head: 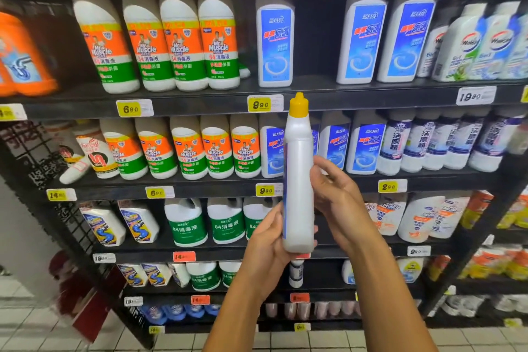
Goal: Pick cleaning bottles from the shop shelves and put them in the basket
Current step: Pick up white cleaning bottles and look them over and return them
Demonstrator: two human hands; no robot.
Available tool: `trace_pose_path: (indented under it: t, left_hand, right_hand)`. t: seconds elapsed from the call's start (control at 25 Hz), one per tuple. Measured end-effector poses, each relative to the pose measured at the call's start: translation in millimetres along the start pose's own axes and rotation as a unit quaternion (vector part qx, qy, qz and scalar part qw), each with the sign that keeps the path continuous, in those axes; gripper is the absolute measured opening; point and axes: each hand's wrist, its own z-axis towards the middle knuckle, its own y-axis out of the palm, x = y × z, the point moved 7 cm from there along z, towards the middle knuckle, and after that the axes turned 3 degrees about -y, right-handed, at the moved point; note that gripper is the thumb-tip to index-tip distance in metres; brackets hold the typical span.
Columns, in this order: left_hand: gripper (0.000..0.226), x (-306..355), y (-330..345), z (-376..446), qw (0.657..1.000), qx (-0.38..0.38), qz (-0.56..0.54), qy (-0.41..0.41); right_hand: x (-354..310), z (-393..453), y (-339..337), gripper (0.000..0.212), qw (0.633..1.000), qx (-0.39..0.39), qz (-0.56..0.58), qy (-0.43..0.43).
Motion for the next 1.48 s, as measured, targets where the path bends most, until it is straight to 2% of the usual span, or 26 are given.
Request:
trace_pose_path:
  t: [0.08,0.24,0.4,0.6,0.8,0.96,1.08,1.2,1.32,1.48]
  left_hand:
    - [0.033,-5,-2,2,1.0,0.012,-0.008,-0.01]
    - [0.041,-4,-3,2,1.0,0.026,0.001,0.004]
    - [0.049,1,-18,2,0.993,0.08,0.053,0.066]
    - [0.062,2,-27,0,0.98,0.093,0.145,0.103]
    - [0.052,28,-31,8,0.943,0.12,0.267,0.155]
    - [0.059,44,-31,18,0.91,0.138,0.345,0.182]
    - [0.056,55,-33,22,0.879,0.15,0.401,0.211]
    - [0.064,69,-34,23,0.846,0.155,0.452,0.236]
    - [0.059,78,-32,25,0.833,0.144,0.472,0.25]
    - [0.06,78,-31,24,0.837,0.128,0.48,0.231]
  right_hand:
    - [2,0,-4,0.047,0.999,-0.003,-0.036,-0.006]
    - [4,1,-8,0.049,0.999,-0.027,-0.036,0.011]
    - [-7,2,-2,0.042,0.995,-0.082,-0.064,0.008]
    - [-17,3,2,0.048,0.99,-0.095,-0.101,-0.024]
    - [-28,2,9,0.044,0.975,-0.126,-0.166,-0.072]
    - [-31,1,14,0.05,0.961,-0.137,-0.217,-0.105]
    - [-35,-2,16,0.054,0.939,-0.155,-0.275,-0.139]
    - [-36,-7,17,0.053,0.931,-0.164,-0.283,-0.163]
    - [-38,-8,19,0.051,0.929,-0.159,-0.28,-0.179]
    - [-39,-8,19,0.051,0.928,-0.157,-0.282,-0.184]
